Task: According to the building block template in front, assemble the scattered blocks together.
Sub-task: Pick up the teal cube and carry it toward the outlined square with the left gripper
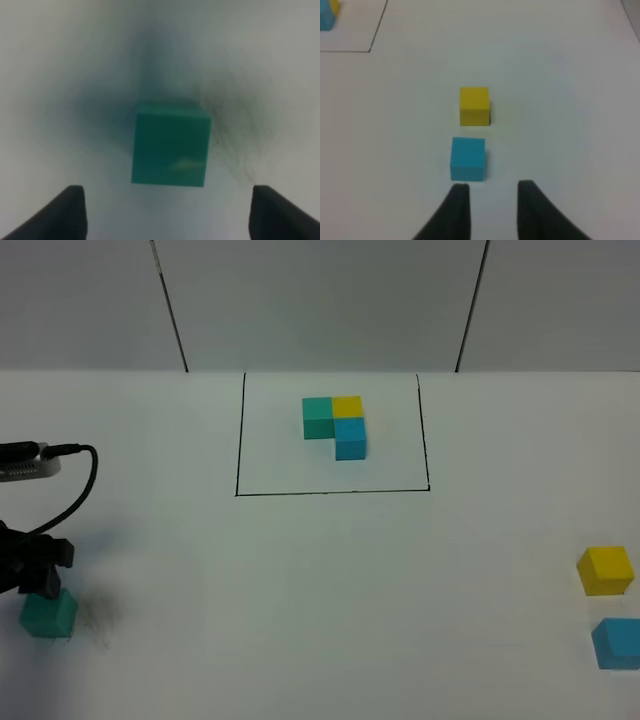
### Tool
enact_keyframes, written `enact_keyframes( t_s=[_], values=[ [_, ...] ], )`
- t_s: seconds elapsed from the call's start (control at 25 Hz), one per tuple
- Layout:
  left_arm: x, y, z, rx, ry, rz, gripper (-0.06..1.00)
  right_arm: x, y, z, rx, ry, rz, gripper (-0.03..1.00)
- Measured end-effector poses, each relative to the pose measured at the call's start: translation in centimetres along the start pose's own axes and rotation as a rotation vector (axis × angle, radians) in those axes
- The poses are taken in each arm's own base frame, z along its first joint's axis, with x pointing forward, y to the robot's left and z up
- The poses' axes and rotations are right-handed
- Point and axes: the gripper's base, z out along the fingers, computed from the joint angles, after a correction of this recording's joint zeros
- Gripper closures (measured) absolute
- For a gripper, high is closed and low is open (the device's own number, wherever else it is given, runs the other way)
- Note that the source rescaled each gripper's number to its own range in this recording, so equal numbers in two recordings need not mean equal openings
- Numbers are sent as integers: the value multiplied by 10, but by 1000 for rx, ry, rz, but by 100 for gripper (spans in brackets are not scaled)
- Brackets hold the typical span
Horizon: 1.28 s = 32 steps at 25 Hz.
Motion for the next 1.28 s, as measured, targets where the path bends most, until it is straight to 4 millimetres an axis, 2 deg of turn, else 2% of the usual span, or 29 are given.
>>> enact_keyframes(
  t_s=[0.72, 0.8, 0.84, 0.92, 1.04, 1.16, 1.28],
  values=[
    [-9, 1, 66, -9, 119, 0, 48, 0, 0, 0, 0, 0, 0, 97],
    [-10, 1, 69, -10, 111, 1, 56, 0, 0, 0, 0, 0, 0, 97],
    [-11, 1, 68, -13, 101, 6, 66, 0, 0, 0, 0, 0, 0, 97],
    [-15, 2, 67, -20, 78, 28, 94, 0, 0, 0, 0, 0, 0, 97],
    [-27, -2, 60, -16, 45, 91, 93, 0, 0, 0, 0, 0, 0, 97],
    [-42, -25, 49, 29, 15, 264, 93, 0, 0, 0, 0, 0, 0, 97],
    [-49, -73, 32, 134, -13, 572, 93, 0, 0, 0, 0, 0, 0, 97]
  ],
)
